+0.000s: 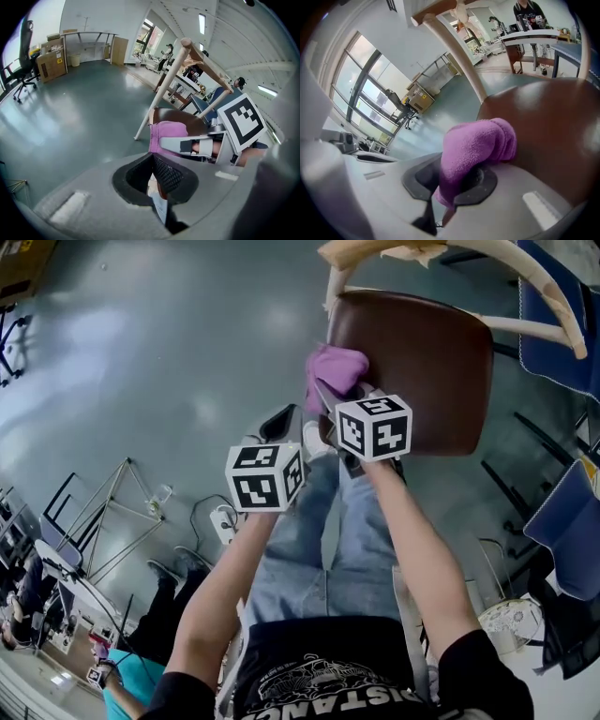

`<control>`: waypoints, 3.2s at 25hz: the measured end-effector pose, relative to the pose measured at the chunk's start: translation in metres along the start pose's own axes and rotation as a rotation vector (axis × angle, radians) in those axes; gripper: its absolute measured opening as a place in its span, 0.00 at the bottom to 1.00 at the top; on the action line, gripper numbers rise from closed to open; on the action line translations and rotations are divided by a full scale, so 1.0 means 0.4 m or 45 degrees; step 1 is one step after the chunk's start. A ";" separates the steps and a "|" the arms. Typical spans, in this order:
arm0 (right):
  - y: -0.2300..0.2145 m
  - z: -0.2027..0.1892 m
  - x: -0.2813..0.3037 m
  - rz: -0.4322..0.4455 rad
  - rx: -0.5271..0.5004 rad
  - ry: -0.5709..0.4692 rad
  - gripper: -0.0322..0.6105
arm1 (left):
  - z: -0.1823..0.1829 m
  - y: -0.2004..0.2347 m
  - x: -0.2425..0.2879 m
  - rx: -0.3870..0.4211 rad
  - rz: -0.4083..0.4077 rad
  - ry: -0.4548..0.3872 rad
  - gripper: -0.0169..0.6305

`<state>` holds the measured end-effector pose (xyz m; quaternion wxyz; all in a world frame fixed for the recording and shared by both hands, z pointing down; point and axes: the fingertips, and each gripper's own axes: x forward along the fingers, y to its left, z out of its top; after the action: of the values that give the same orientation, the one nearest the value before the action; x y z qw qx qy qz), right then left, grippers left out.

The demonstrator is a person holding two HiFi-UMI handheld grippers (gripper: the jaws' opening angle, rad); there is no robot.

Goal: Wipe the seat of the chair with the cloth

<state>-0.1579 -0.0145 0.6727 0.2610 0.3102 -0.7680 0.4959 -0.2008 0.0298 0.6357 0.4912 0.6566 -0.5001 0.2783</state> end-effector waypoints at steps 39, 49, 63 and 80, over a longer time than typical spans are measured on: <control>-0.550 -0.071 -0.469 -0.182 0.075 -0.004 0.15 | -0.093 -0.473 0.183 -0.015 -0.043 0.005 0.03; -0.647 -0.088 -0.545 -0.246 0.084 0.001 0.15 | -0.096 -0.528 0.213 0.004 -0.055 0.014 0.03; -0.431 -0.052 -0.500 -0.152 0.075 -0.129 0.15 | -0.135 -0.420 0.129 0.011 -0.035 0.012 0.03; 0.076 -0.213 -0.119 0.117 0.039 -0.002 0.15 | -0.254 -0.074 -0.062 -0.080 0.039 -0.022 0.03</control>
<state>-0.1402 0.0841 0.6524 0.2326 0.2790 -0.7739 0.5188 -0.1691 0.1336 0.6405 0.5029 0.6355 -0.5228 0.2644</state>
